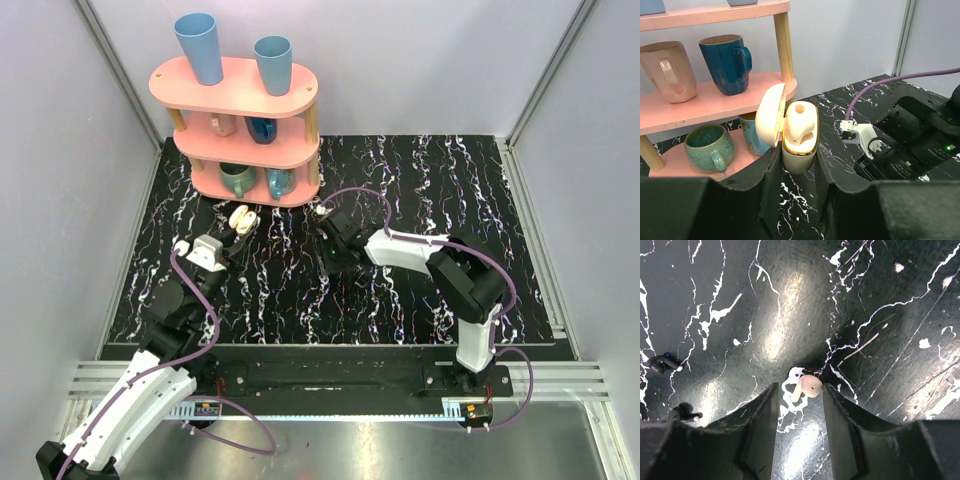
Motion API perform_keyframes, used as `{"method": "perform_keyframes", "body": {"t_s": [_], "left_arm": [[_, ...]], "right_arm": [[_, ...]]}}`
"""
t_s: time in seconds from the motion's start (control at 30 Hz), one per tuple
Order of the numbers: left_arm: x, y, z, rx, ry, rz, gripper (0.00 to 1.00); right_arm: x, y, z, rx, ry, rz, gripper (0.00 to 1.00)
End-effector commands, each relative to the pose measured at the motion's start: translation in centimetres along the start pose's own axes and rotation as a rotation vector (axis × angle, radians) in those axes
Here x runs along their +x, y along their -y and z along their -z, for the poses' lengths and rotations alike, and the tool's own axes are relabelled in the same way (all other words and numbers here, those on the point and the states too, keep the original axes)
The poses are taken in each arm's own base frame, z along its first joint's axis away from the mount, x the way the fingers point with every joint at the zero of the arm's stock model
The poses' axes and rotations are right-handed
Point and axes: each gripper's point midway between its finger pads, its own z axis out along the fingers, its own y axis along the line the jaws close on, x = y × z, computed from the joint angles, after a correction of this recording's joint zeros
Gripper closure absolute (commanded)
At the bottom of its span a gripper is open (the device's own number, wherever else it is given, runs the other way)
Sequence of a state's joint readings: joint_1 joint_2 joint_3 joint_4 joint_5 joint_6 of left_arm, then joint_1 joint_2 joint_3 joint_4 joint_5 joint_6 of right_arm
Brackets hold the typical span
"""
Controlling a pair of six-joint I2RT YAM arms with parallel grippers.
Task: Insert the wireless bluetooth earbuds into the charging case
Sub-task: Move the left earbud to the center of the board.
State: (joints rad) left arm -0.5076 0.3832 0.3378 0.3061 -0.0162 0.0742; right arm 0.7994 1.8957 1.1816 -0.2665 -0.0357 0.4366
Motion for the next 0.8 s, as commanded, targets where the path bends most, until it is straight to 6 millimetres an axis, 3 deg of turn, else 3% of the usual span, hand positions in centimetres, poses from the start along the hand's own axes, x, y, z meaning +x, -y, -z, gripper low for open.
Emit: {"method": "perform_keyframes", "body": {"t_s": [0.0,0.4,0.77], "left_arm": [[-2.1,-0.6,-0.1,-0.030,0.061,0.001,1.00],[-1.8,-0.2,-0.3,-0.003,0.052,-0.009,1.00],[-2.5,2.4,-0.6,0.146,0.064,-0.019,1.00]], "right_arm": [[-1.1,0.5,-0.7,0.020,0.018,0.024,0.52],[-2.1,0.5,0.2,0.024,0.040,0.041,0.52],[-5.2,0.4,3.7,0.020,0.146,0.028,0.50]]}}
